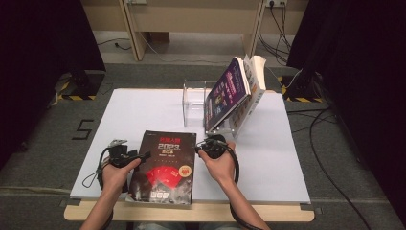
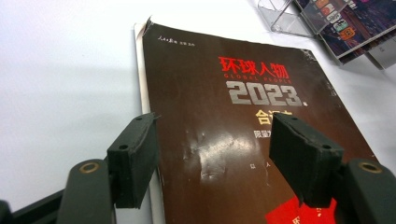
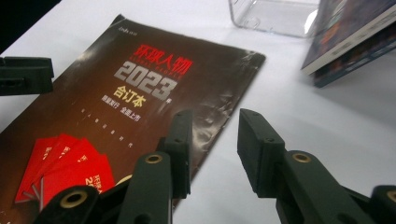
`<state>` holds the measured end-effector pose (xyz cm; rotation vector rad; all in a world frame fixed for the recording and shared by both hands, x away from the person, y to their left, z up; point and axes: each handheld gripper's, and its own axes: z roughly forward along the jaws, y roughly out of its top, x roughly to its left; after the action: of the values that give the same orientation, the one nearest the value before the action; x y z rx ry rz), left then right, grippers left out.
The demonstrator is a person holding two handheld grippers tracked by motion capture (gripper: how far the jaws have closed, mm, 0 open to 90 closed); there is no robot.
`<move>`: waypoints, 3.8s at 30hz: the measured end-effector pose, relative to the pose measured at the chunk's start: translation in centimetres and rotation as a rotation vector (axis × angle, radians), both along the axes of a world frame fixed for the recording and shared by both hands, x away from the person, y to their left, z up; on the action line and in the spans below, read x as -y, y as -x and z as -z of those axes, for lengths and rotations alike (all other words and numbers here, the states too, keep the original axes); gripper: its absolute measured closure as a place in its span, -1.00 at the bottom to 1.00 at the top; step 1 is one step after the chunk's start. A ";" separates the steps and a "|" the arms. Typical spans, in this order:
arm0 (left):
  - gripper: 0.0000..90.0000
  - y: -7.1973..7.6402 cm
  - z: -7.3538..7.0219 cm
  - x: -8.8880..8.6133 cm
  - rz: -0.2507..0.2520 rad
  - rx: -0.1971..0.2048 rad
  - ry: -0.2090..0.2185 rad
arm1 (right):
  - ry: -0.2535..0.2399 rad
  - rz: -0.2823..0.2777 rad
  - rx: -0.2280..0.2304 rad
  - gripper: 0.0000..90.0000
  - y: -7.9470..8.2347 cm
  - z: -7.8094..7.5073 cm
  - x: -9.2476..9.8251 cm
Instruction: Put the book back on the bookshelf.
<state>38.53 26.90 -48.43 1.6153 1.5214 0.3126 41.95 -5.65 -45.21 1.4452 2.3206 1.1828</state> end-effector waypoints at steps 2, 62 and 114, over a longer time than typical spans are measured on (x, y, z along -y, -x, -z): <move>-0.28 0.0 0.1 -0.1 -0.002 -0.005 0.003 | 0.004 -0.007 -0.010 0.47 -0.1 0.2 -0.3; 0.05 0.4 0.7 1.3 -0.010 -0.110 0.140 | 0.046 -0.024 -0.105 0.42 -0.1 3.1 -2.2; 0.15 0.8 0.3 -0.4 -0.136 -0.166 0.163 | 0.046 -0.033 -0.112 0.41 -0.3 3.0 -2.3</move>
<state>37.75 27.31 -48.72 1.4426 1.7403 0.1266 42.23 -3.38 -48.25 1.4990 2.4376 1.0747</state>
